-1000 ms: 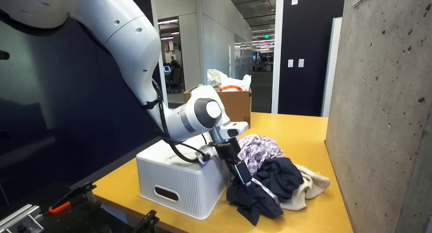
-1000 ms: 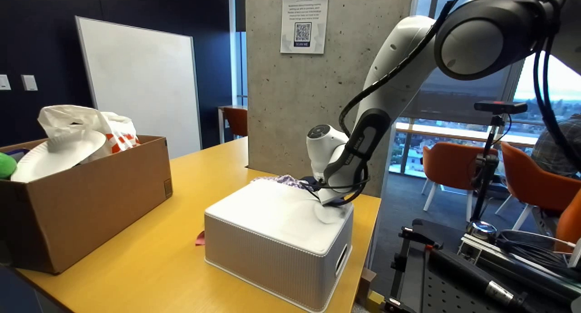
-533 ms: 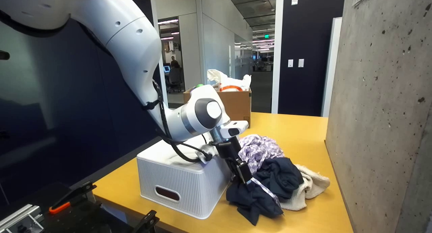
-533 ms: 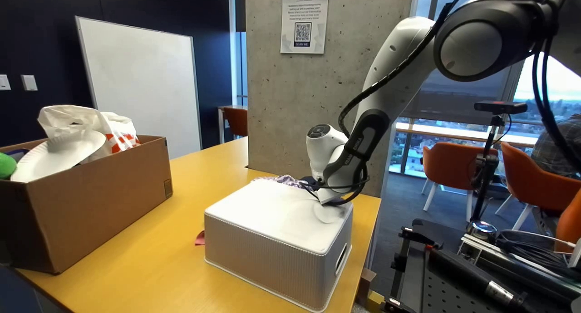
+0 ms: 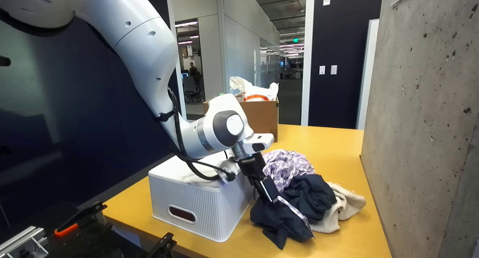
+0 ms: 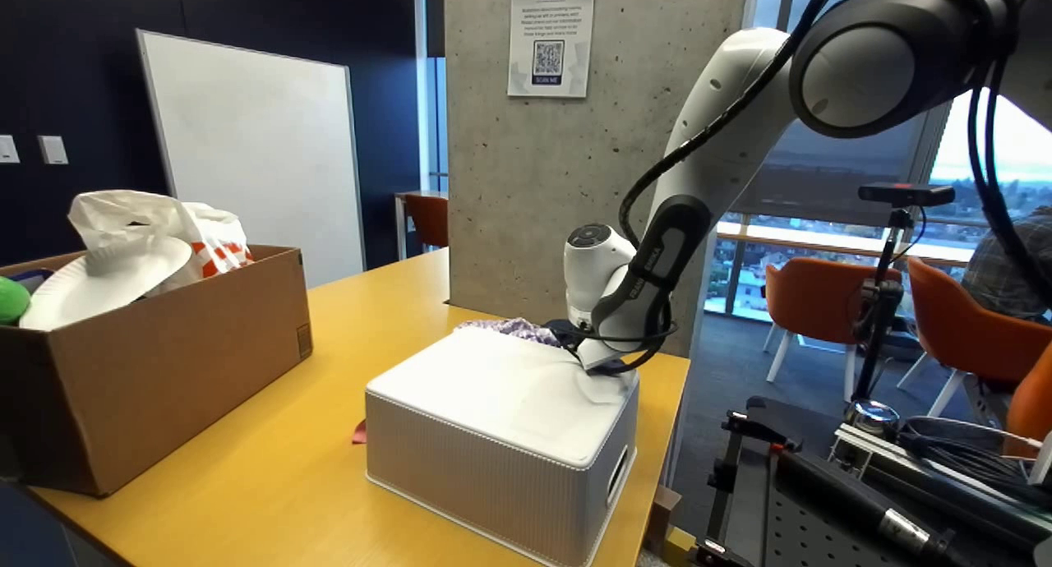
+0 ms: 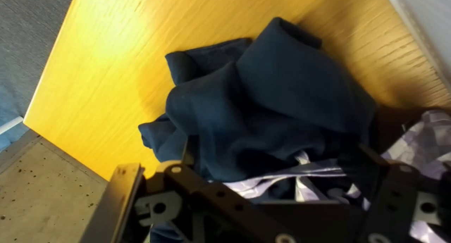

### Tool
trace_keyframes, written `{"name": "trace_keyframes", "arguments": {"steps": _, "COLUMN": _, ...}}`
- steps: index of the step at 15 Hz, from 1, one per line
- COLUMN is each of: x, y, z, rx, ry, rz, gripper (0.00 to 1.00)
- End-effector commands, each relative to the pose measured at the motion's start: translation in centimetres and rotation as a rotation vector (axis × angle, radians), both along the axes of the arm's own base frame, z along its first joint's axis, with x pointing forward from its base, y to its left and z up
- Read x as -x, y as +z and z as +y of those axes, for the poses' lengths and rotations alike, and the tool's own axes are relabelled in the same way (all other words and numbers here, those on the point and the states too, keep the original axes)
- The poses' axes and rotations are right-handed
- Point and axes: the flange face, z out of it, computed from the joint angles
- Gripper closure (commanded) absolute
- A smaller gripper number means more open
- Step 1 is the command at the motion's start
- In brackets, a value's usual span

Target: Move the piece of clothing off the box and onto the table

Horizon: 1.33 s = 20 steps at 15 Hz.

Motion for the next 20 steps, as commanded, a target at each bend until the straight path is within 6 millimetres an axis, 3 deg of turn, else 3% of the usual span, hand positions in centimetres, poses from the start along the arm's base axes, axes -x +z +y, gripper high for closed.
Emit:
{"name": "trace_keyframes", "arguments": {"steps": 1, "x": 0.0, "y": 1.7, "z": 0.6, "rx": 0.023, "ry": 0.006, "rz": -0.010, "gripper": 0.00}}
{"name": "trace_keyframes", "arguments": {"steps": 5, "x": 1.5, "y": 3.8, "z": -0.7, "rx": 0.056, "ry": -0.018, "rz": -0.020, "gripper": 0.00}}
{"name": "trace_keyframes", "arguments": {"steps": 12, "x": 4.9, "y": 2.4, "z": -3.0, "rx": 0.051, "ry": 0.159, "rz": -0.106, "gripper": 0.00}}
{"name": "trace_keyframes", "arguments": {"steps": 15, "x": 6.5, "y": 2.7, "z": -3.4, "rx": 0.041, "ry": 0.254, "rz": -0.174, "gripper": 0.00}}
{"name": "trace_keyframes", "arguments": {"steps": 18, "x": 6.9, "y": 2.5, "z": -3.8, "rx": 0.004, "ry": 0.327, "rz": -0.228, "gripper": 0.00}}
{"name": "trace_keyframes", "arguments": {"steps": 20, "x": 6.6, "y": 1.5, "z": -3.0, "rx": -0.033, "ry": 0.379, "rz": -0.243, "gripper": 0.00}}
